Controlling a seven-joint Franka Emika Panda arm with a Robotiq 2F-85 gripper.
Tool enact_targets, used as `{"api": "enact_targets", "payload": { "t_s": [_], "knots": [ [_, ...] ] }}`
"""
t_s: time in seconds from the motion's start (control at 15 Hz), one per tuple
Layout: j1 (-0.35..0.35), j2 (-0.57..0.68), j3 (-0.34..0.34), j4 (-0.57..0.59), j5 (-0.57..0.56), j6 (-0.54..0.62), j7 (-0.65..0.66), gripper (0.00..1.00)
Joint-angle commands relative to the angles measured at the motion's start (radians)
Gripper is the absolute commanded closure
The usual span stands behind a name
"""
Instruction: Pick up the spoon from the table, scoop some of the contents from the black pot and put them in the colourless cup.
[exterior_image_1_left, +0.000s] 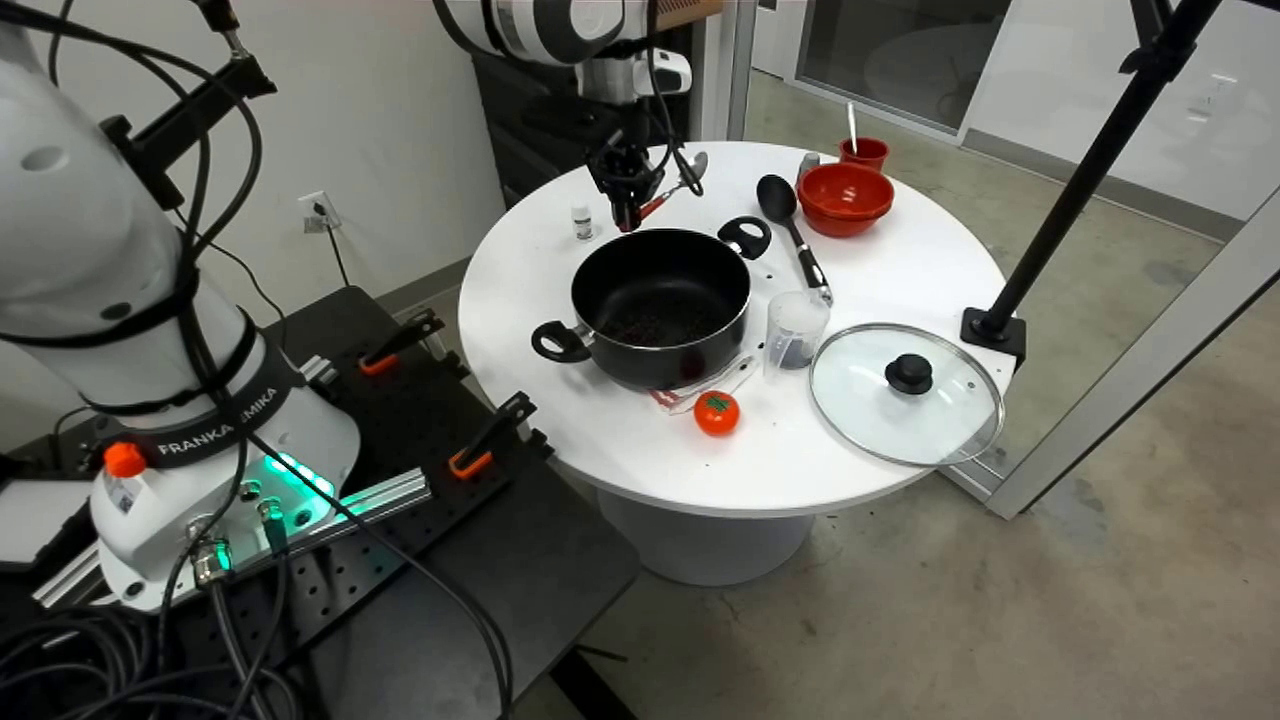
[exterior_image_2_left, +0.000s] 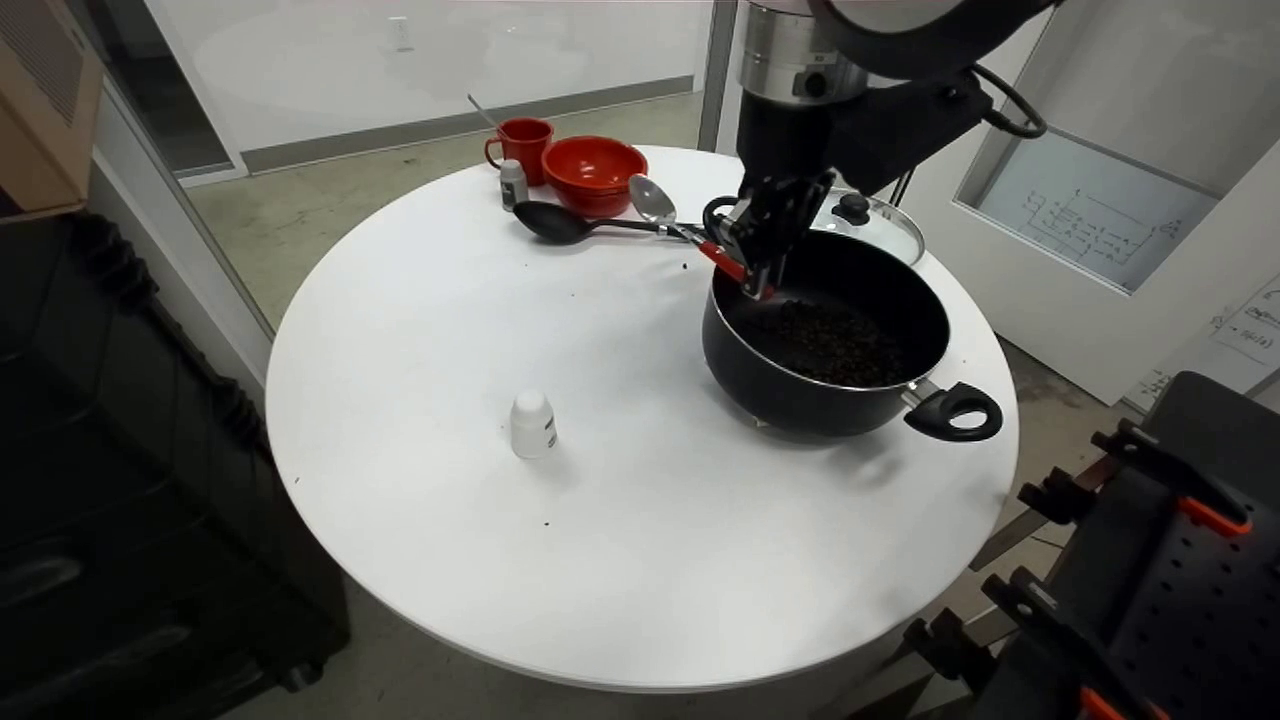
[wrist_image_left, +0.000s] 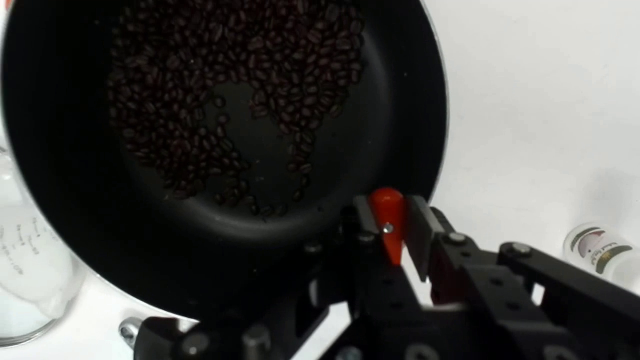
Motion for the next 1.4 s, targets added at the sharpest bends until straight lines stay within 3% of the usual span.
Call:
{"api": "enact_targets", "payload": {
  "t_s": [0.0, 0.4, 1.33],
  "knots": [
    [-0.034, -0.062, -0.009, -0.078, -0.01, -0.012, -0.054, 0.95],
    [-0.1, -0.083, -0.041, -0.183, -0.027, 0.028, -0.138, 0.95],
    [-0.137, -0.277, -0.084, -0.366, -0.183, -0.062, -0.148, 0.95]
  ]
}}
